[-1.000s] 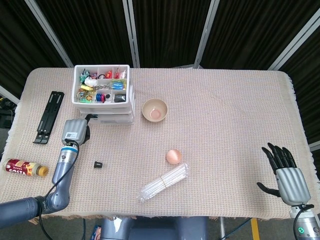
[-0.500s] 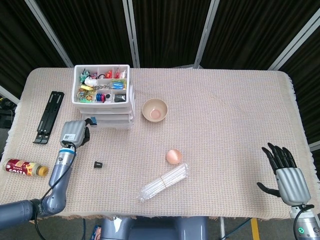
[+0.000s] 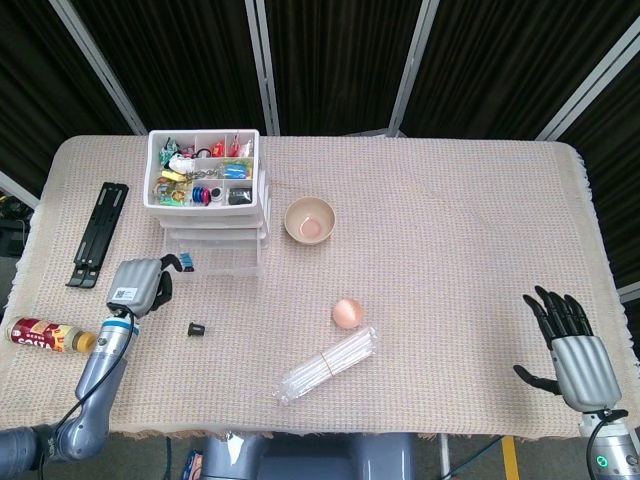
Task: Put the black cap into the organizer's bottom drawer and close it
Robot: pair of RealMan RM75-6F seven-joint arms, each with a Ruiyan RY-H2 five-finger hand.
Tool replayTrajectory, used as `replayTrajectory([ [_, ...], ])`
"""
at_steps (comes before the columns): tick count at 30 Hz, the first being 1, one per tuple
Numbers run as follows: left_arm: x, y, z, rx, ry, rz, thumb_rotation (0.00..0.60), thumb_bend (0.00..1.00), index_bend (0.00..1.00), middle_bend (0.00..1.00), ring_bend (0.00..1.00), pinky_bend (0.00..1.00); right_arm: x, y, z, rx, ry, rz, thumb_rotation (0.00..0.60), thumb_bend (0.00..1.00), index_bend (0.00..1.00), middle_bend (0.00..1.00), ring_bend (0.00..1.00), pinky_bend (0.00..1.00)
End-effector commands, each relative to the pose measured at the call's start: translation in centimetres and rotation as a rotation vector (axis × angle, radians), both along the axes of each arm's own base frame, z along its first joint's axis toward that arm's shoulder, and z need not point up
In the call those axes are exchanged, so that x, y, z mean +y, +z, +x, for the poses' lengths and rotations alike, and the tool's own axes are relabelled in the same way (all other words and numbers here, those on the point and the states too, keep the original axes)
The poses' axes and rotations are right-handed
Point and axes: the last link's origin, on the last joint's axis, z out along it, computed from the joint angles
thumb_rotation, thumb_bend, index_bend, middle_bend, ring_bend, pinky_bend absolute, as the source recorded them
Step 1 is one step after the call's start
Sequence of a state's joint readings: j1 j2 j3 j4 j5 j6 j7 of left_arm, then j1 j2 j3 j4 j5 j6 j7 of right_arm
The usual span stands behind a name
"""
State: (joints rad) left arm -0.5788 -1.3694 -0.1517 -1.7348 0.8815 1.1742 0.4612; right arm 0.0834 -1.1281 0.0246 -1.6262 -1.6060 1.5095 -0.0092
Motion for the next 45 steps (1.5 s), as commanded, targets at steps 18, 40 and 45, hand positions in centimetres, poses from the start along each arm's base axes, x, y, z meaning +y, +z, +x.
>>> replayTrajectory([
  [18, -5.3, 2.4, 0.5, 0.168, -0.325, 0.078, 0.600, 0.06, 0.21, 0.65, 0.56, 0.48, 0.0, 0.0, 0.0, 0.006, 0.002, -0.003, 0.600, 0.04, 0.08, 0.00, 0.00, 0.00],
  [40, -7.0, -2.4, -1.9, 0.293, -0.230, -0.160, 0.600, 0.27, 0.39, 1.00, 0.89, 0.72, 0.0, 0.0, -0.1, 0.003, -0.003, 0.001, 0.600, 0.04, 0.08, 0.00, 0.00, 0.00],
  [45, -6.5, -3.6, -1.9, 0.314, -0.211, -0.182, 0.600, 0.27, 0.38, 1.00, 0.89, 0.73, 0.0, 0.1, -0.1, 0.001, -0.004, 0.001, 0.600, 0.04, 0.08, 0.00, 0.00, 0.00],
])
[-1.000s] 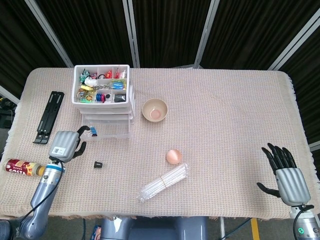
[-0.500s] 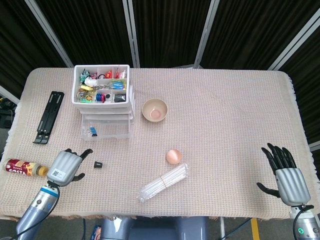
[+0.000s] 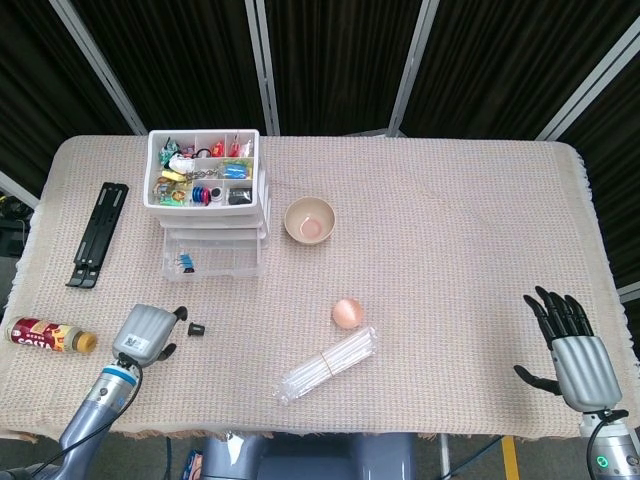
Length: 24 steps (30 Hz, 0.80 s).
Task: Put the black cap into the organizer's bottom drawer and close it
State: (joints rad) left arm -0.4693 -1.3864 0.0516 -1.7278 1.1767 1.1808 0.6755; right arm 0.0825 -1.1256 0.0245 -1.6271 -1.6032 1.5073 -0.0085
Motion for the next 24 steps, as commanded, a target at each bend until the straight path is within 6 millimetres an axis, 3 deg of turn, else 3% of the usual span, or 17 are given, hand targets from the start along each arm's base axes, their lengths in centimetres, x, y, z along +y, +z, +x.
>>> replayTrajectory([
  [1, 0.4, -0.9, 0.1, 0.006, 0.016, -0.014, 0.600, 0.27, 0.38, 1.00, 0.89, 0.73, 0.0, 0.0, 0.0, -0.001, 0.001, 0.000, 0.600, 0.04, 0.08, 0.00, 0.00, 0.00],
  [6, 0.8, -1.9, 0.0, 0.045, 0.036, -0.023, 0.600, 0.28, 0.37, 1.00, 0.89, 0.73, 0.0, 0.0, 0.0, -0.003, 0.002, 0.000, 0.600, 0.04, 0.08, 0.00, 0.00, 0.00],
  [10, 1.2, -2.7, 0.1, 0.052, 0.044, -0.022, 0.600, 0.35, 0.37, 1.00, 0.89, 0.72, 0.0, 0.0, 0.0, -0.004, 0.000, 0.001, 0.600, 0.04, 0.08, 0.00, 0.00, 0.00],
  [24, 1.9, -4.5, 0.6, 0.053, 0.046, -0.040, 0.600, 0.35, 0.37, 1.00, 0.89, 0.72, 0.0, 0.1, 0.0, -0.010, -0.001, 0.002, 0.600, 0.04, 0.08, 0.00, 0.00, 0.00],
])
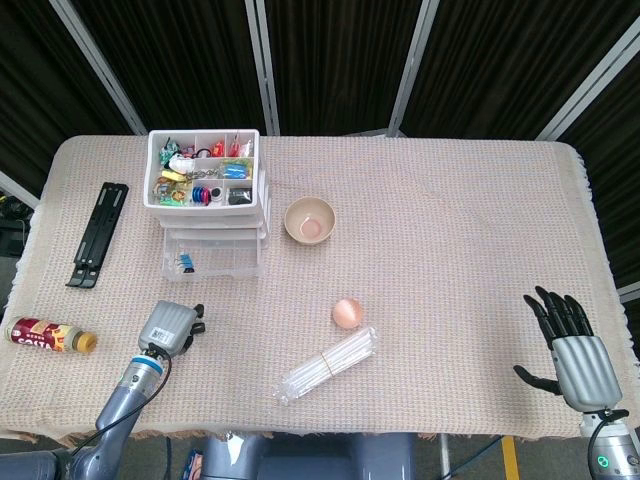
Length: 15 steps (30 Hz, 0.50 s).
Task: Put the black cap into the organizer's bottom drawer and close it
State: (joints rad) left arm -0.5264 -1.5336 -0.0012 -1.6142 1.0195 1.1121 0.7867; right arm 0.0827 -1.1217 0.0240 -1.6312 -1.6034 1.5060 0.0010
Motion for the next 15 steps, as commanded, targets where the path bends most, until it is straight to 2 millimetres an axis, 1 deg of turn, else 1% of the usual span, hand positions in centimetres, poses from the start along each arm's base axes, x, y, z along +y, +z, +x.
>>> replayTrajectory([
  [1, 0.0, -0.3, 0.0, 0.004, 0.002, -0.008, 0.600, 0.35, 0.38, 1.00, 0.89, 0.72, 0.0, 0.0, 0.0, 0.000, 0.000, 0.000, 0.600, 0.04, 0.08, 0.00, 0.00, 0.00],
  [3, 0.0, -0.5, 0.1, 0.004, 0.002, -0.010, 0.600, 0.37, 0.40, 1.00, 0.89, 0.72, 0.0, 0.0, 0.0, -0.001, 0.000, -0.001, 0.600, 0.04, 0.08, 0.00, 0.00, 0.00],
  [5, 0.0, -0.7, 0.1, 0.001, 0.002, -0.013, 0.600, 0.44, 0.48, 1.00, 0.89, 0.72, 0.0, 0.0, 0.0, 0.000, 0.000, 0.000, 0.600, 0.04, 0.08, 0.00, 0.00, 0.00],
  [8, -0.1, -0.7, 0.3, -0.007, -0.002, -0.013, 0.600, 0.50, 0.57, 1.00, 0.89, 0.72, 0.0, 0.0, 0.0, -0.001, 0.000, -0.001, 0.600, 0.04, 0.08, 0.00, 0.00, 0.00],
  [11, -0.3, -0.6, 0.5, -0.024, -0.010, -0.009, 0.600, 0.52, 0.60, 1.00, 0.89, 0.72, 0.0, 0.1, 0.0, -0.002, -0.002, -0.001, 0.600, 0.04, 0.08, 0.00, 0.00, 0.00],
  [15, -0.2, -0.1, 1.2, -0.052, -0.033, 0.004, 0.600, 0.53, 0.61, 1.00, 0.89, 0.72, 0.0, 0.1, 0.0, -0.001, 0.000, -0.001, 0.600, 0.04, 0.08, 0.00, 0.00, 0.00],
])
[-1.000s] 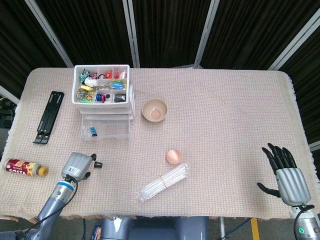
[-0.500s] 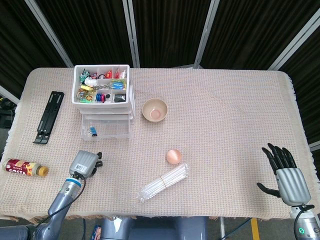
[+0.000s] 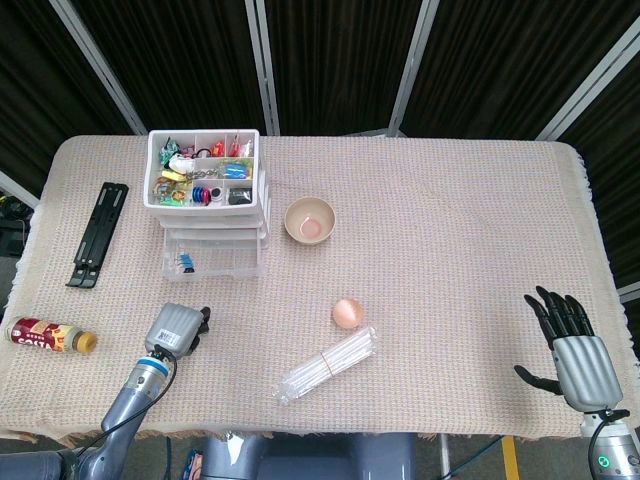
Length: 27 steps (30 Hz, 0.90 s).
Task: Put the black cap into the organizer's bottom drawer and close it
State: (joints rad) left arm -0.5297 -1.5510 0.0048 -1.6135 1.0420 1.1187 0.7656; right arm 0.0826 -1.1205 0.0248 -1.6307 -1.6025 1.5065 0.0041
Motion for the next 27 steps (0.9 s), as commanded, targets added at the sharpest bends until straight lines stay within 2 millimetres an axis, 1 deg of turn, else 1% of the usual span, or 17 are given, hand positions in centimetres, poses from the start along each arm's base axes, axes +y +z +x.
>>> replayTrajectory([
  [1, 0.1, 0.7, 0.8, -0.032, -0.027, 0.017, 0.600, 0.52, 0.61, 1.00, 0.89, 0.72, 0.0, 0.0, 0.0, 0.000, 0.000, 0.001, 0.600, 0.04, 0.08, 0.00, 0.00, 0.00],
  [6, 0.3, 2.4, 2.9, -0.095, -0.090, 0.047, 0.600, 0.52, 0.63, 1.00, 0.89, 0.72, 0.0, 0.0, 0.0, 0.001, 0.000, 0.000, 0.600, 0.04, 0.08, 0.00, 0.00, 0.00],
  [8, 0.6, 3.5, 4.2, -0.120, -0.133, 0.073, 0.600, 0.52, 0.62, 1.00, 0.89, 0.72, 0.0, 0.0, 0.0, 0.002, 0.000, 0.000, 0.600, 0.04, 0.08, 0.00, 0.00, 0.00],
  [12, 2.1, 5.3, 6.1, -0.131, -0.197, 0.125, 0.600, 0.52, 0.62, 1.00, 0.89, 0.72, 0.0, 0.0, 0.0, 0.001, 0.002, 0.000, 0.600, 0.04, 0.08, 0.00, 0.00, 0.00],
  [13, 2.5, 5.5, 6.3, -0.130, -0.204, 0.131, 0.600, 0.52, 0.62, 1.00, 0.89, 0.72, 0.0, 0.0, 0.0, 0.002, 0.002, 0.001, 0.600, 0.04, 0.08, 0.00, 0.00, 0.00],
  [15, 3.8, 6.0, 7.0, -0.119, -0.227, 0.153, 0.600, 0.52, 0.62, 1.00, 0.89, 0.72, 0.1, 0.0, 0.0, 0.002, 0.001, 0.001, 0.600, 0.04, 0.08, 0.00, 0.00, 0.00],
  [20, 7.0, 6.2, 7.7, -0.086, -0.241, 0.193, 0.600, 0.52, 0.61, 1.00, 0.89, 0.72, 0.0, 0.0, 0.0, 0.002, -0.004, 0.001, 0.600, 0.04, 0.08, 0.00, 0.00, 0.00],
  [24, 9.2, 5.8, 7.5, -0.066, -0.216, 0.216, 0.600, 0.52, 0.60, 1.00, 0.89, 0.72, 0.0, 0.0, -0.1, 0.001, -0.006, 0.001, 0.600, 0.04, 0.08, 0.00, 0.00, 0.00],
  [27, 10.4, 5.3, 7.2, -0.061, -0.197, 0.229, 0.600, 0.52, 0.59, 1.00, 0.88, 0.72, 0.0, 0.0, -0.1, 0.001, -0.007, 0.002, 0.600, 0.04, 0.08, 0.00, 0.00, 0.00],
])
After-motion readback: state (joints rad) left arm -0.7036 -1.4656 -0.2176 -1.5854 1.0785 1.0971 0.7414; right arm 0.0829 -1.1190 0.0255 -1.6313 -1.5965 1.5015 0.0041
